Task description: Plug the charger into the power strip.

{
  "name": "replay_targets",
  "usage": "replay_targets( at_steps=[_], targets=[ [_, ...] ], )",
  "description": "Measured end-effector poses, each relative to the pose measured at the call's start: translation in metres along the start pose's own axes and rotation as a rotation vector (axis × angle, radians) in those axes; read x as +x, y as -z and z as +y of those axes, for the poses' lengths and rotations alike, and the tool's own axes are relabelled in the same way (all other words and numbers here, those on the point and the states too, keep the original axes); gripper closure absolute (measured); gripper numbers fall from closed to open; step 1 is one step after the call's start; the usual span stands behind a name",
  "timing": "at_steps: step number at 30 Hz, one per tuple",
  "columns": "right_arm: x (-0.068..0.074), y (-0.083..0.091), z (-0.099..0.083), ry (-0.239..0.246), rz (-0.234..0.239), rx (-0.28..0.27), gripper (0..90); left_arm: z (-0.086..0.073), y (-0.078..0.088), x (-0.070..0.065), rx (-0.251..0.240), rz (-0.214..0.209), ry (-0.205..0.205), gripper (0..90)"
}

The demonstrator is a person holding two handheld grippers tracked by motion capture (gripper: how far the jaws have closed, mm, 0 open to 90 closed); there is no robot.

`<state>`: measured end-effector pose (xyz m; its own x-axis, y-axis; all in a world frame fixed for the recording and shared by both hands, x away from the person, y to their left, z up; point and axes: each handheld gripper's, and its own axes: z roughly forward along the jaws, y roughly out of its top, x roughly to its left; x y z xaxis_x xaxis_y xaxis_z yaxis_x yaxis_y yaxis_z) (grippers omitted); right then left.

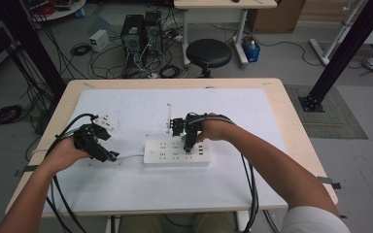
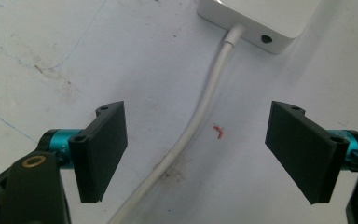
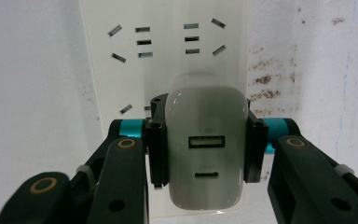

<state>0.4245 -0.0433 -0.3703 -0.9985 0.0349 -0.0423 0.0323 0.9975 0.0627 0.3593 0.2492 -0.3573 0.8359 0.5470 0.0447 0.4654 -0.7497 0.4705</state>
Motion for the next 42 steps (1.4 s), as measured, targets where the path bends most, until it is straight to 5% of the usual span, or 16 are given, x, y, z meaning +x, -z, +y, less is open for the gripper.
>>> replay_targets(
  at_steps=[6,8,9,13,17,19,20,23,25,29,32,35,42],
  targets=[
    [-0.001,0.0,-0.002,0.022,0.002,-0.018,61.3,-0.003,0.003,0.0,-0.005,0.006,0.011,20.8],
    [0.0,-0.001,-0.003,0.029,-0.004,-0.034,49.3,-0.004,0.004,0.0,-0.004,0.004,0.004,20.8],
    [-0.002,0.004,-0.007,-0.003,0.019,-0.085,36.1,-0.004,0.005,0.0,-0.003,0.008,0.003,20.8],
    [-0.008,0.014,-0.015,-0.037,0.008,-0.157,21.3,-0.005,0.006,0.0,-0.012,0.01,0.007,20.8],
    [-0.013,0.027,-0.027,-0.14,0.01,-0.233,20.0,-0.004,0.007,-0.001,-0.018,0.011,0.008,20.8],
    [-0.016,0.031,-0.033,-0.209,0.013,-0.236,16.5,-0.004,0.007,-0.001,-0.017,0.008,0.006,20.8],
    [-0.018,0.033,-0.036,-0.215,0.012,-0.241,9.0,-0.004,0.007,-0.001,-0.017,0.008,0.006,20.7],
    [-0.017,0.037,-0.042,-0.222,-0.011,-0.247,9.1,-0.004,0.007,-0.003,-0.017,0.011,0.009,20.8],
    [-0.019,0.042,-0.05,-0.275,0.041,-0.231,9.1,-0.004,0.008,-0.002,-0.015,0.011,0.005,20.8],
    [-0.015,0.043,-0.054,-0.235,0.023,-0.192,8.9,-0.002,0.009,-0.003,-0.018,0.01,0.004,20.8],
    [-0.011,0.043,-0.053,-0.208,-0.029,-0.155,0.6,-0.001,0.01,-0.004,-0.015,0.009,-0.003,20.8],
    [-0.012,0.052,-0.055,-0.228,-0.068,-0.181,0.6,-0.001,0.012,-0.004,-0.021,0.012,-0.001,20.8],
    [0.0,0.067,-0.07,-0.253,-0.061,-0.207,0.7,-0.001,0.015,-0.006,-0.033,0.018,0.001,20.8]
  ],
)
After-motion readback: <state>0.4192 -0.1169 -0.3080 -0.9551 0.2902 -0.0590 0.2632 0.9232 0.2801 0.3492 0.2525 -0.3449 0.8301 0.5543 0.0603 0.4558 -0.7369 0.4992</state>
